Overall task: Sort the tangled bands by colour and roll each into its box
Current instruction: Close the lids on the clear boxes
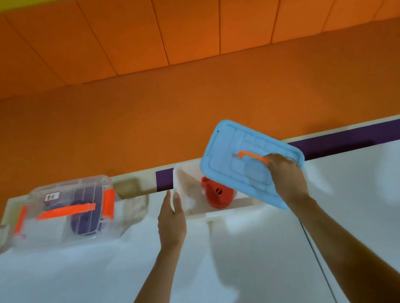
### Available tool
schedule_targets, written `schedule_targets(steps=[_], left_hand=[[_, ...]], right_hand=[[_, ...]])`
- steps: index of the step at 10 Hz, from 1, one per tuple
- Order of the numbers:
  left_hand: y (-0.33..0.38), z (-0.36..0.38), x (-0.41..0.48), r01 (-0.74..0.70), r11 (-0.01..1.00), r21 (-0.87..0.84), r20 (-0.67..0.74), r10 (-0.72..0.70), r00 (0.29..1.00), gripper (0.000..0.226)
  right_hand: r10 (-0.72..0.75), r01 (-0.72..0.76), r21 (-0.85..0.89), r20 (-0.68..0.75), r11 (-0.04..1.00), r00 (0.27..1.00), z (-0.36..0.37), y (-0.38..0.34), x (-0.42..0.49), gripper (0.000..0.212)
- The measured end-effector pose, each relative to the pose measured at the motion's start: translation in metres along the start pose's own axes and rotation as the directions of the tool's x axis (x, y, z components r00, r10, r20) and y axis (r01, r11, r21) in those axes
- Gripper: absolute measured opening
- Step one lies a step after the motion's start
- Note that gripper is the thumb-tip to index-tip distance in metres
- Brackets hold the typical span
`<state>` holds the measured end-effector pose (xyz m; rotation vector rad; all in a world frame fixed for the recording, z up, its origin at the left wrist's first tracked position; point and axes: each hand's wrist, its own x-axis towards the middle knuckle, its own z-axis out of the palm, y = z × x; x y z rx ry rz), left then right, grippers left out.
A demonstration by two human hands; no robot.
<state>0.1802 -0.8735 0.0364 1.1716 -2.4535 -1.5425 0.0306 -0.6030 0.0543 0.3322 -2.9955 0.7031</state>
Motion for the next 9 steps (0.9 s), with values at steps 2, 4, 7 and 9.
schedule_targets(steps=[2,4,7,9], left_hand=[[0.002,0.014,0.018,0.099,0.988,-0.12,-0.015,-0.102,0.995,0.061],[-0.013,0.015,0.027,-0.138,0.985,0.102,-0.154,0.152,0.976,0.033],[-0.017,0.009,0.034,-0.043,0.979,0.201,-0.125,0.069,0.99,0.046],[-0.022,-0.006,0.047,0.018,0.991,0.133,0.029,-0.022,0.999,0.05]], right_hand=[[-0.21,0.228,-0.081,0.189,0.97,0.959,0.047,-0.049,-0.011,0.017],[-0.275,0.287,-0.047,0.176,0.957,0.945,0.068,-0.051,-0.007,0.049],[-0.12,0.092,0.218,0.119,0.971,0.986,0.075,-0.058,-0.021,0.038],[-0.073,-0.007,0.328,0.231,0.945,0.97,0.076,-0.052,-0.029,0.056]])
